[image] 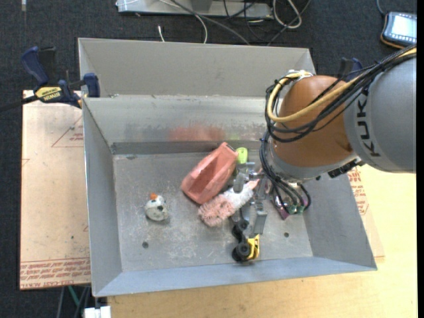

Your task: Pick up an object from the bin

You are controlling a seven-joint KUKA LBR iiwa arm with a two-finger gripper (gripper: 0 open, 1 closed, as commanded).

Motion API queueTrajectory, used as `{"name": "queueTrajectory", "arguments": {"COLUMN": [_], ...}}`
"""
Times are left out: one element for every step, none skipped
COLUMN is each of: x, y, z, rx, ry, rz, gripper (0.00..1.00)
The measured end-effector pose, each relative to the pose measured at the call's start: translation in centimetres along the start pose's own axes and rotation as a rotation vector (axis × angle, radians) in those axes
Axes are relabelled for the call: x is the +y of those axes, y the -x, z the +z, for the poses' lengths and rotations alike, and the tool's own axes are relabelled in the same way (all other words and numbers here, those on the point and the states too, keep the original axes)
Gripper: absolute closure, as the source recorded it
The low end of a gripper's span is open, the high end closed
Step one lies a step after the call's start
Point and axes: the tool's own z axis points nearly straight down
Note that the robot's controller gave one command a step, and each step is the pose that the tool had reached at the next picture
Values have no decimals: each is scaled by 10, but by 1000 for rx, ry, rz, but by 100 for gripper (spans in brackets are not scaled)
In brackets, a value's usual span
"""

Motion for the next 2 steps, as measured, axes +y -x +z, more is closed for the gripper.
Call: {"name": "queueTrajectory", "arguments": {"x": [0,42], "y": [0,-3], "z": [0,43], "rx": [0,2], "ry": [0,1], "rz": [0,-103], "gripper": [0,0]}}
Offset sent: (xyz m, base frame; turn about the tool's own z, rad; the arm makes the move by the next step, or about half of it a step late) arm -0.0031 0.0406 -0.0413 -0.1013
